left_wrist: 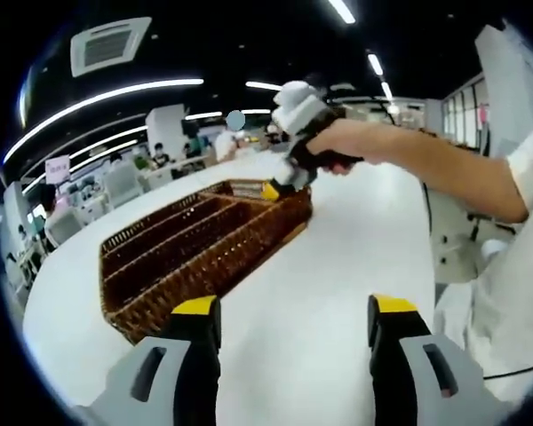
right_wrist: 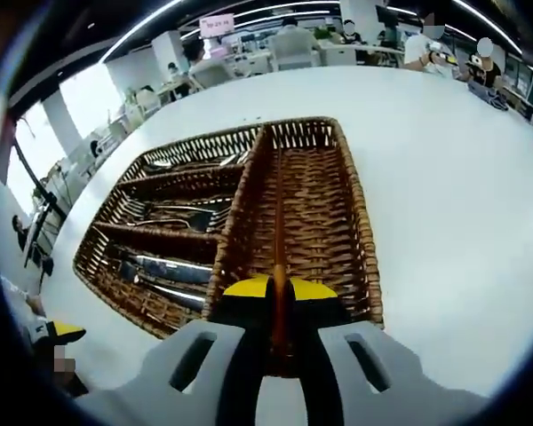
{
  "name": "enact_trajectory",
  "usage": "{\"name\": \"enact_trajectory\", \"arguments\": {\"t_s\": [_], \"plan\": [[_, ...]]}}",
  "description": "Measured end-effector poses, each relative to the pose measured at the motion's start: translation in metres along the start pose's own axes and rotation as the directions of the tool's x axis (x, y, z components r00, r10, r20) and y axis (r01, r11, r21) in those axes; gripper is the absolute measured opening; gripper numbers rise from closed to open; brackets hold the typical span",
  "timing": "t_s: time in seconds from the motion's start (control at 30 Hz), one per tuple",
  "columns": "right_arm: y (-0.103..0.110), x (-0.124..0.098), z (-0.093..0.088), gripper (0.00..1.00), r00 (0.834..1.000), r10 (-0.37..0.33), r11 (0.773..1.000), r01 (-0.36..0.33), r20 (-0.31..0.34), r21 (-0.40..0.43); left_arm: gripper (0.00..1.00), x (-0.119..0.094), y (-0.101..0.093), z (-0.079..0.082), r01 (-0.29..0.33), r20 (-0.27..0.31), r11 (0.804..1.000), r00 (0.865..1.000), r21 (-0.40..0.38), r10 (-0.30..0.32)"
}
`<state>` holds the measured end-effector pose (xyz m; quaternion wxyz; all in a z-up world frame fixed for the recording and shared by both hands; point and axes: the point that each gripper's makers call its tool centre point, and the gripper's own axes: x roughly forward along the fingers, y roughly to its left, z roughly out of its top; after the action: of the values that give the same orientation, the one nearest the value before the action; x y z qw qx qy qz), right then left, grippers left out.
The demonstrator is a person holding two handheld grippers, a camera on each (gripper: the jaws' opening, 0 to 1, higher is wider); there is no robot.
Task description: Arrange the knives, forks, and spoons in their matching storage slots by inserting each utensil handle-first until every utensil is classified and aligned in the correct compartment
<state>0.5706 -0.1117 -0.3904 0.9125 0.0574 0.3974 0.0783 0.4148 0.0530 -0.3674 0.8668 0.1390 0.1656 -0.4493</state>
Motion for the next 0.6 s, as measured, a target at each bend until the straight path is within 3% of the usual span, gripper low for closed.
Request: {"name": "enact_trajectory", "arguments": {"t_s": [0.23,0.3,0.47,0.6], "plan": [[-0.002,0.010,0.009,0.06,0.998,-0.045,0.999,0.044,-0.047,-0.032,0.67,-0.004,0.003,-0.007,-0.009,-0.018,1.000,1.000,0.001,0.009],[-0.006,0.011,0.009,0.06,0.994,-0.086,0.994,0.082,-0.062,-0.068,0.67,-0.004,0.003,-0.007,-0.008,-0.020,1.000,1.000,-0.001,0.008],[-0.005,0.010,0.004,0.06,0.987,-0.128,0.988,0.118,-0.097,-0.102,0.67,-0.004,0.003,-0.008,-0.008,-0.023,1.000,1.000,0.002,0.008],[0.000,0.005,-0.012,0.06,0.980,-0.146,0.984,0.130,-0.135,-0.121,0.67,-0.003,0.002,-0.010,-0.003,-0.028,1.000,1.000,-0.002,0.003]]}}
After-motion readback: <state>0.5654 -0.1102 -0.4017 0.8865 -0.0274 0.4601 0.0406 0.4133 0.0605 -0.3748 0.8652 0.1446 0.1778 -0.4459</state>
